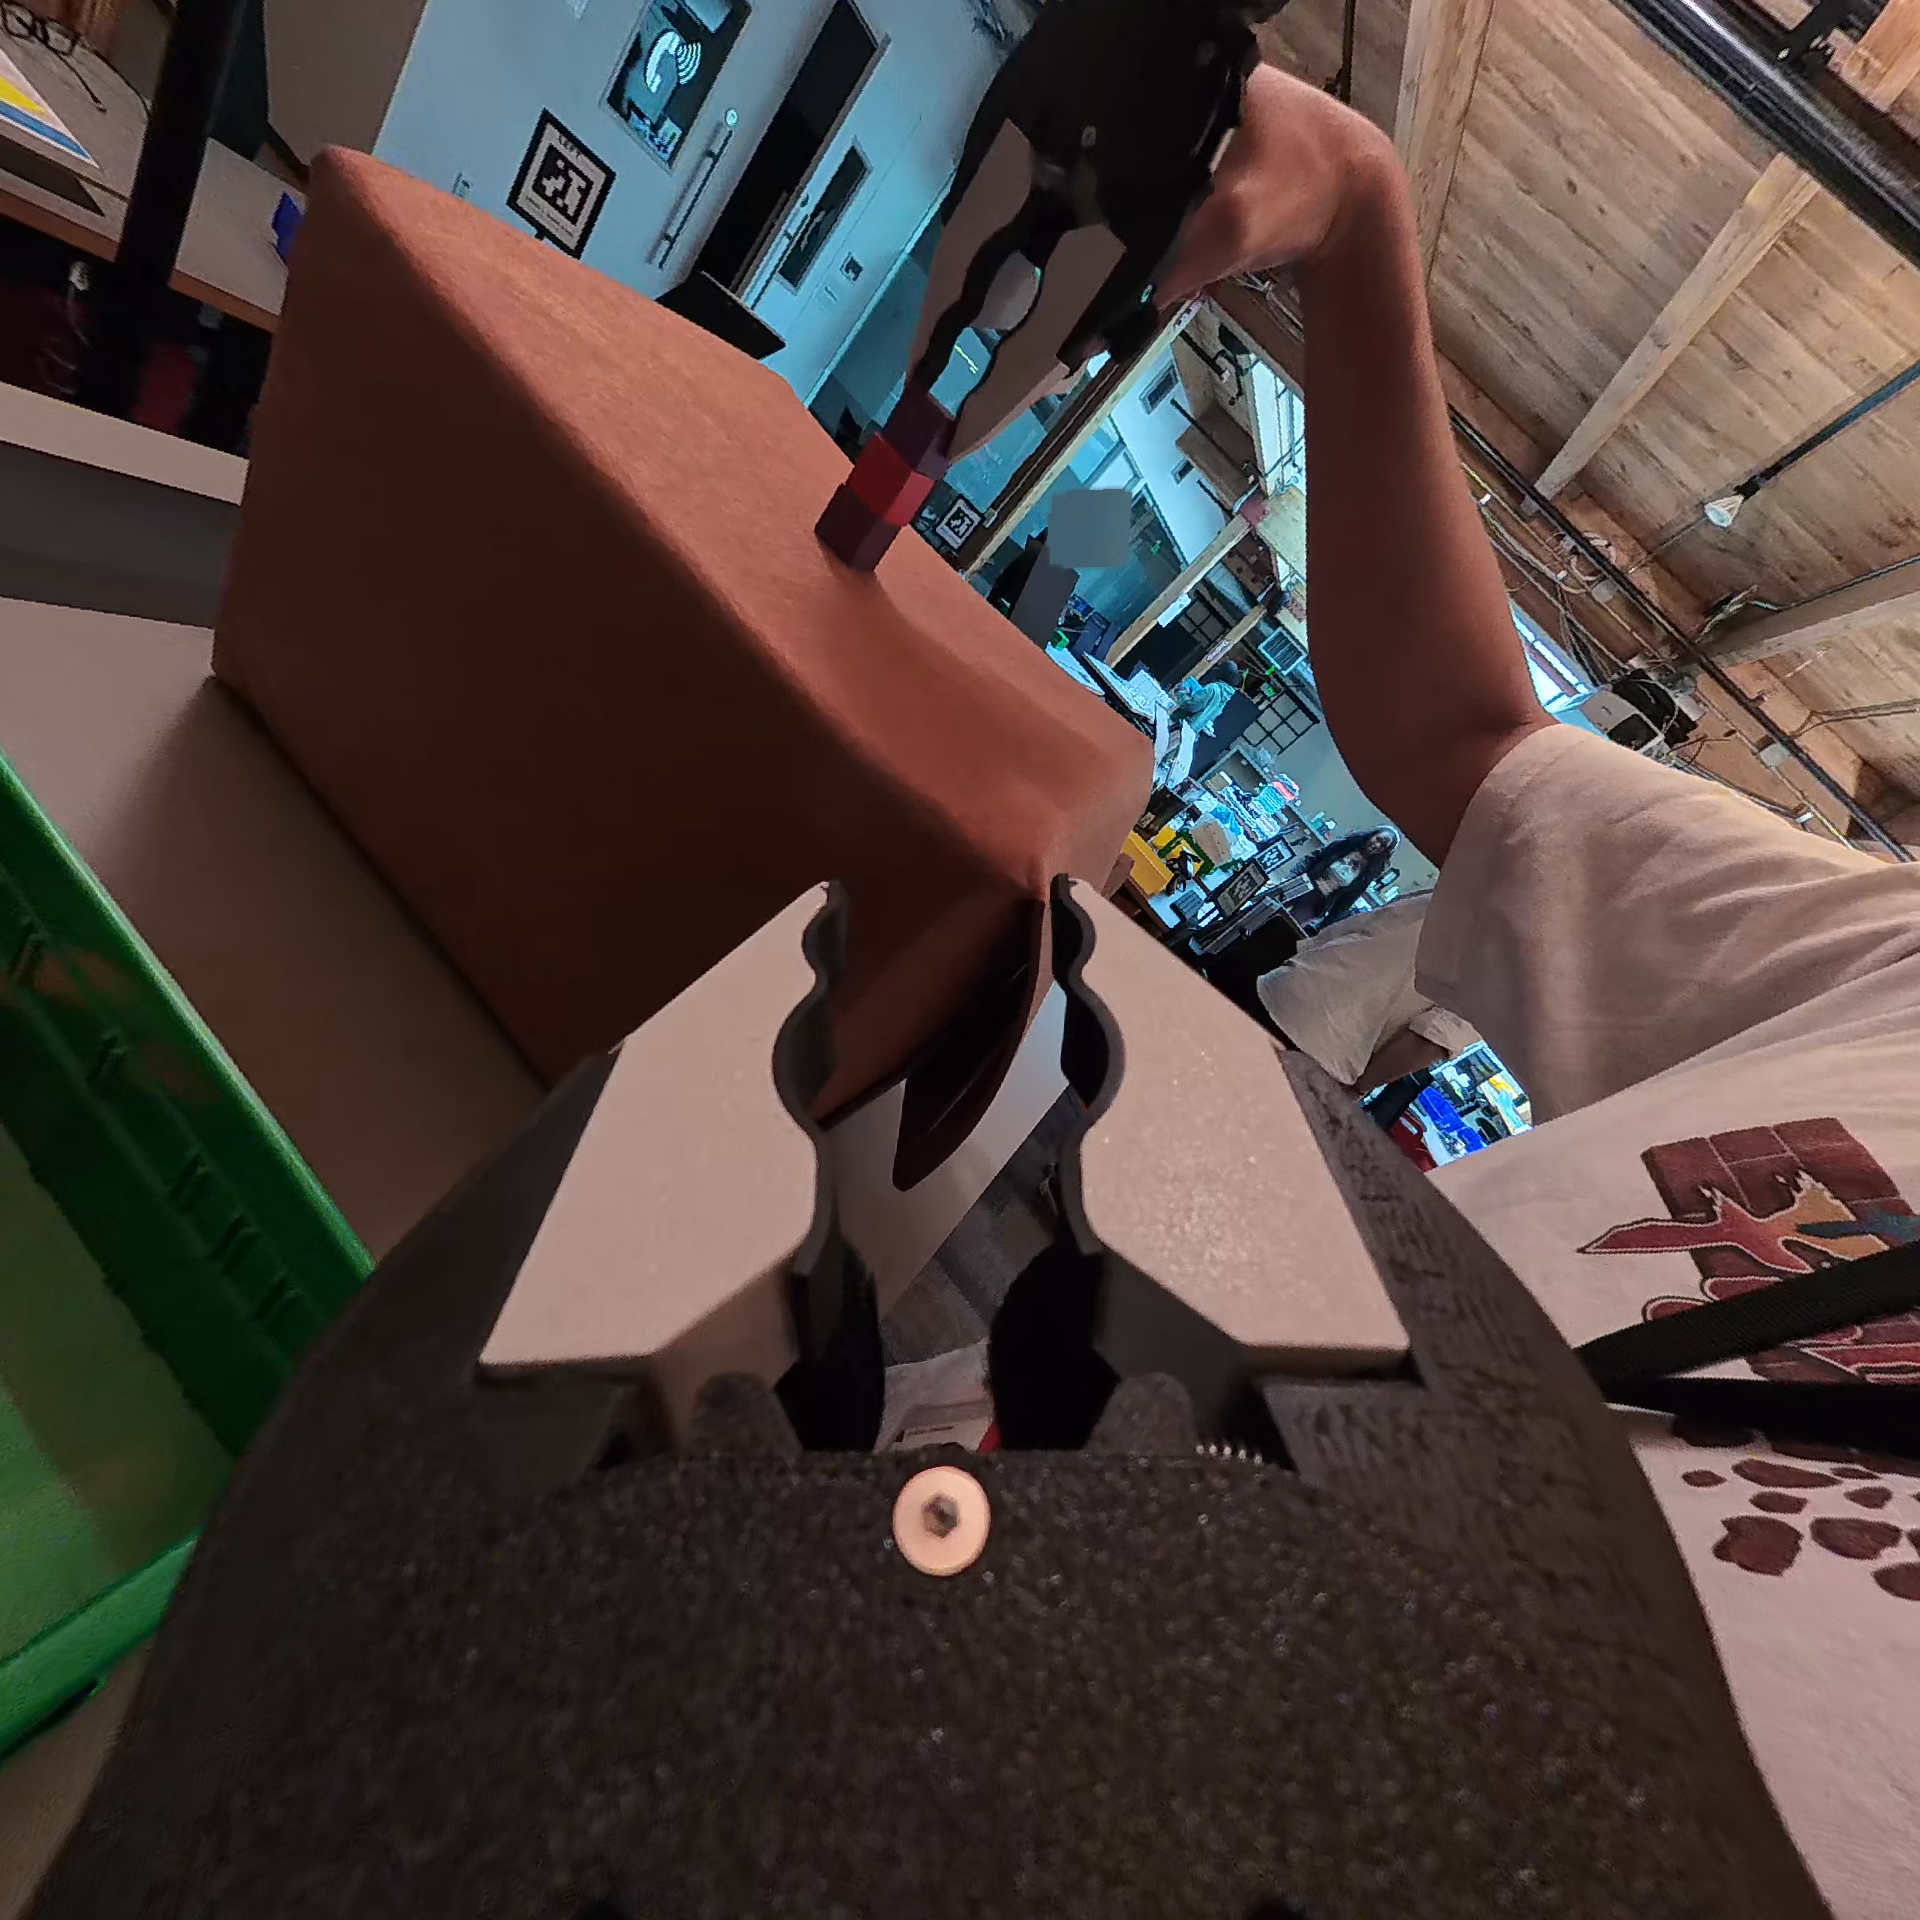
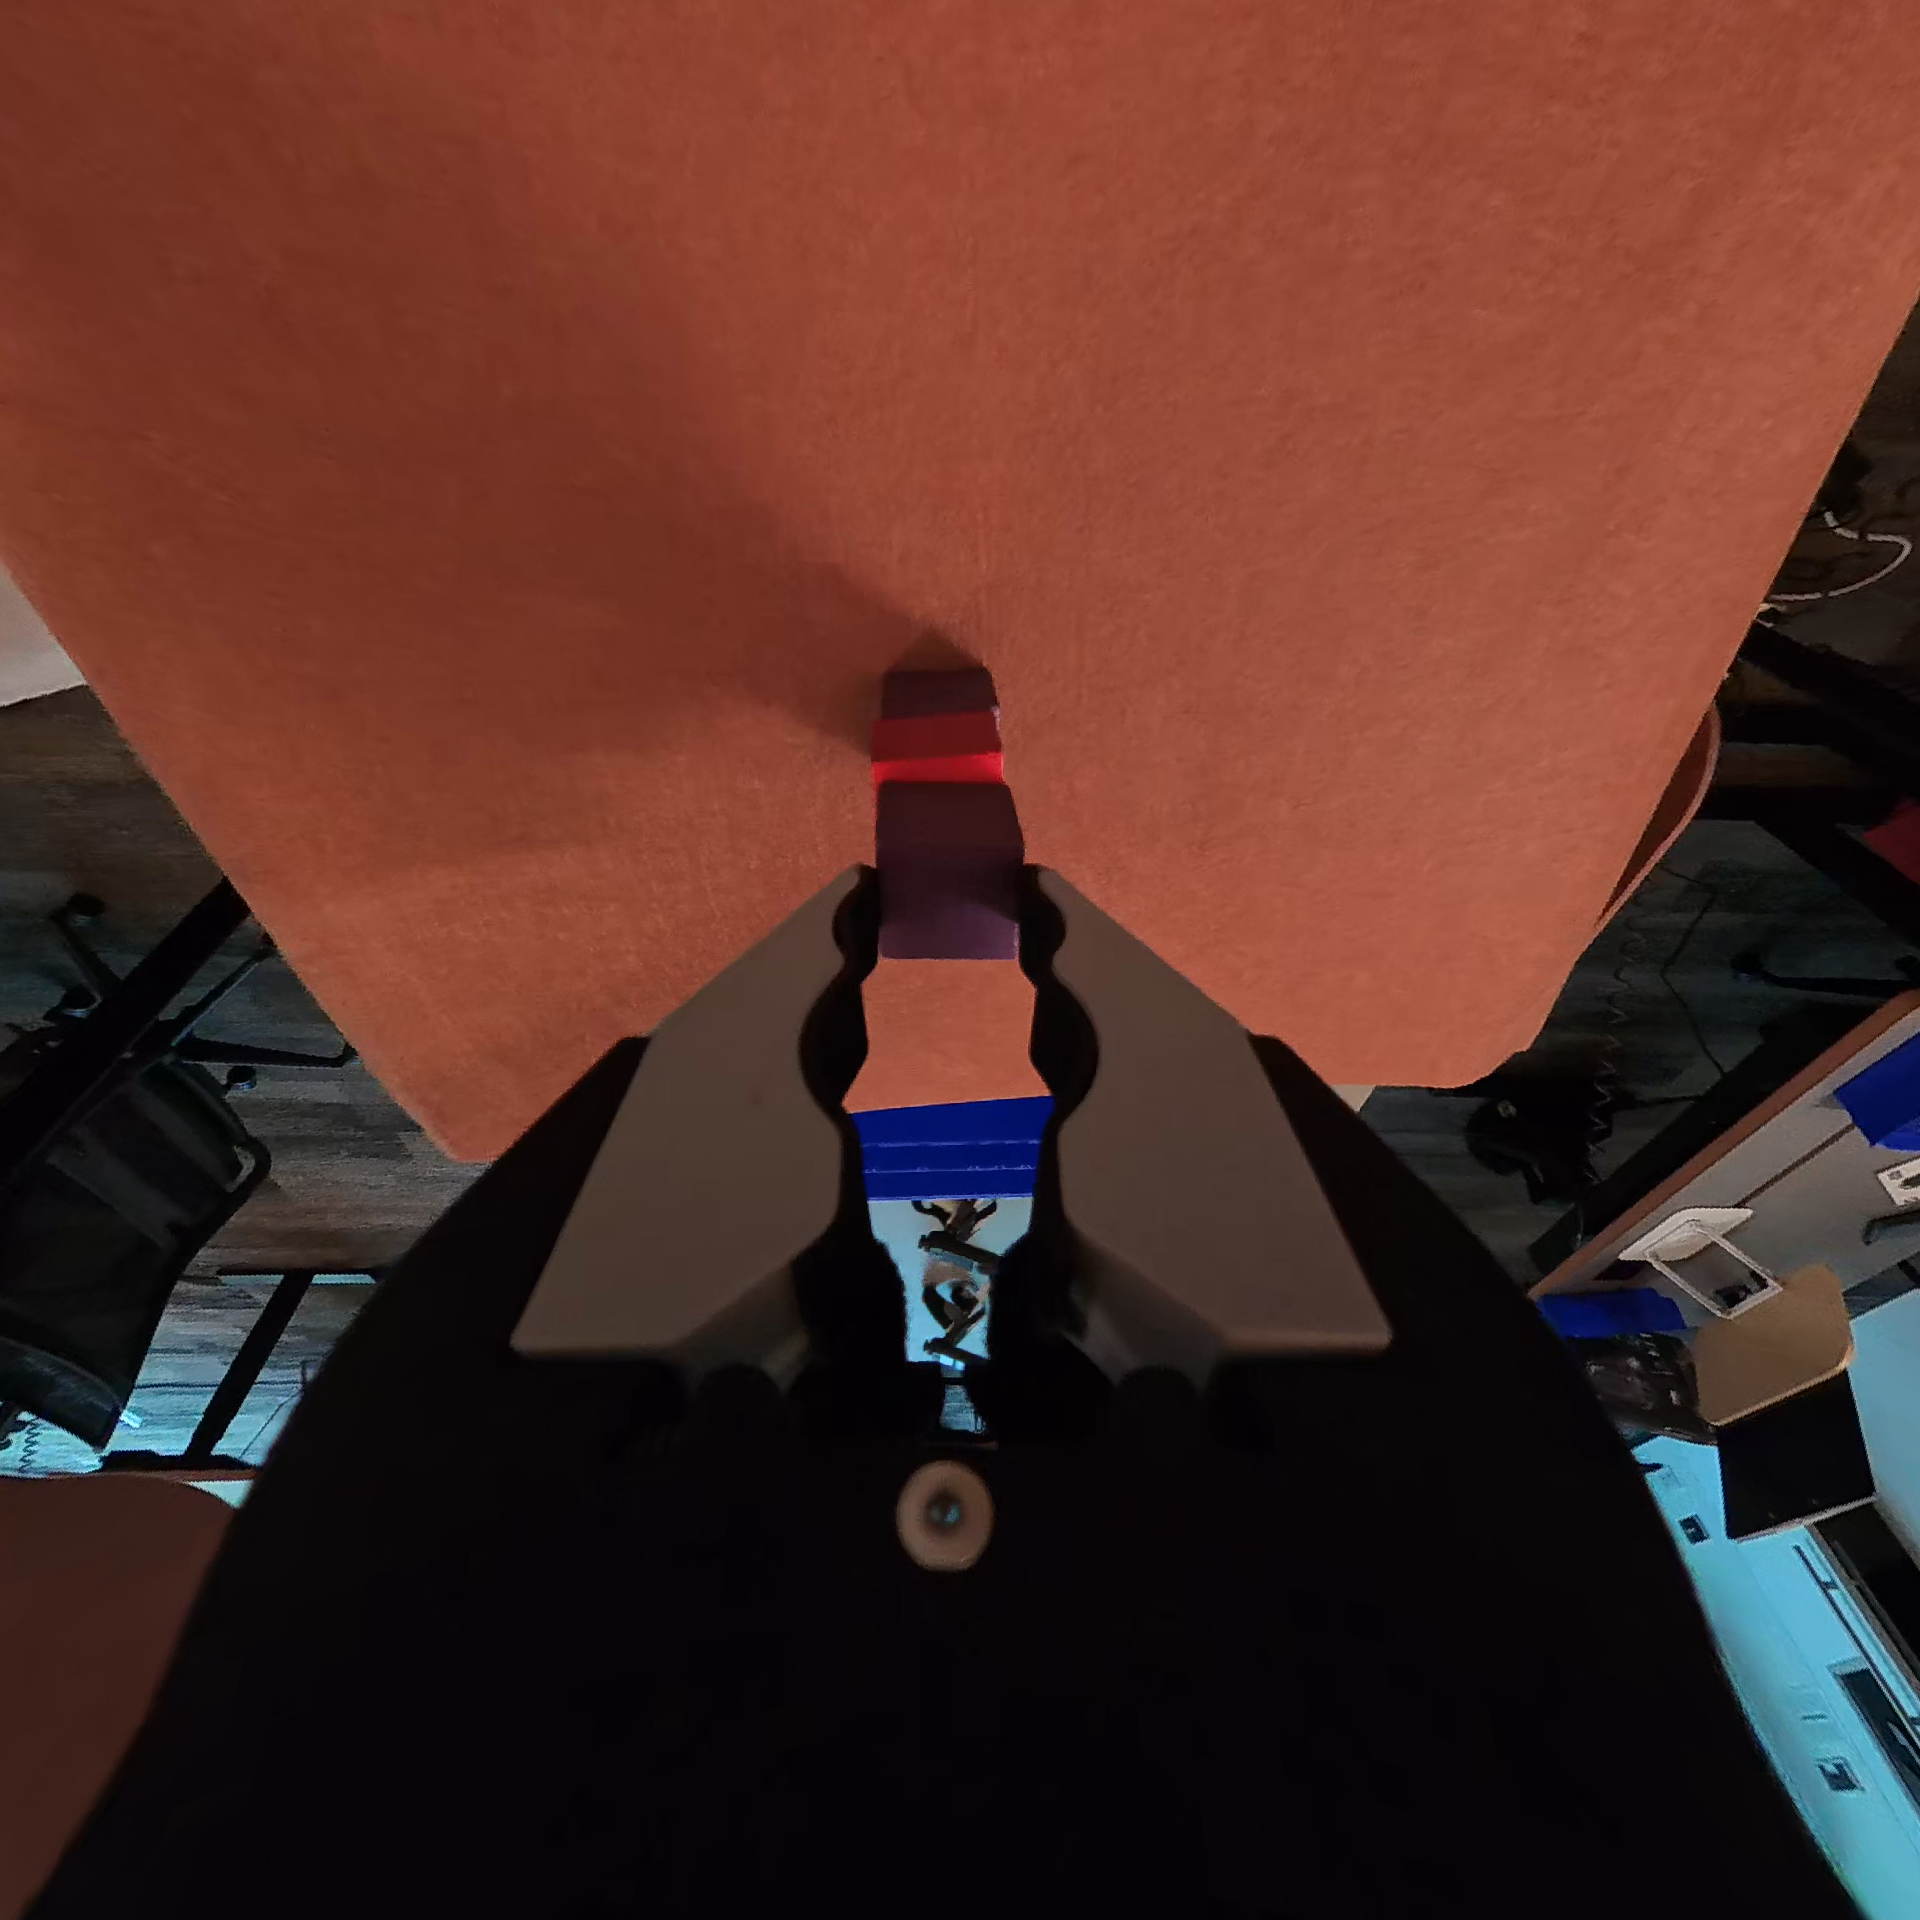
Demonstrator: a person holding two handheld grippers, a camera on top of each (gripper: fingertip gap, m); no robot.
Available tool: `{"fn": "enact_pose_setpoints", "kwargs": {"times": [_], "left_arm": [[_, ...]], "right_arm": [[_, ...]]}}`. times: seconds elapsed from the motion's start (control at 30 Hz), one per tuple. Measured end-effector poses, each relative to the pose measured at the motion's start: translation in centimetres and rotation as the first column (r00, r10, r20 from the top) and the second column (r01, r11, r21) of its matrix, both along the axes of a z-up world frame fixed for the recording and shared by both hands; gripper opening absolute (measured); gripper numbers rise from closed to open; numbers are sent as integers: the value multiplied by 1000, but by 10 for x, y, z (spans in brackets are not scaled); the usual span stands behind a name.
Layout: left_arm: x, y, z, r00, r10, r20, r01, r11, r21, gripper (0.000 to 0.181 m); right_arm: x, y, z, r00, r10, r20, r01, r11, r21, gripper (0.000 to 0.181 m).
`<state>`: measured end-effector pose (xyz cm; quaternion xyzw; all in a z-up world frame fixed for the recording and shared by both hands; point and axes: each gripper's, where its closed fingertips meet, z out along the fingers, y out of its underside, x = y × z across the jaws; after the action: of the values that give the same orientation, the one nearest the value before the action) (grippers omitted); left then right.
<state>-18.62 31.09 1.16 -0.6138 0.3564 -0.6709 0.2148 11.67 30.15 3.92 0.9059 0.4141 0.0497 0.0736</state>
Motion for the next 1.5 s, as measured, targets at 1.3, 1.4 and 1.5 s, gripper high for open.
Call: {"fn": "enact_pose_setpoints", "kwargs": {"times": [1.3,1.4,1.5], "left_arm": [[-6,186,-211,508,503,-700,-262,864,430,41],[12,216,-251,428,522,-738,-429,836,342,41],[3,255,-269,235,652,-721,-511,714,479,42]], "right_arm": [[-83,-135,66,695,197,-691,607,354,711,44],[-118,-179,38,561,242,-792,741,279,610,44],[-145,-210,4,479,185,-858,812,278,513,43]]}}
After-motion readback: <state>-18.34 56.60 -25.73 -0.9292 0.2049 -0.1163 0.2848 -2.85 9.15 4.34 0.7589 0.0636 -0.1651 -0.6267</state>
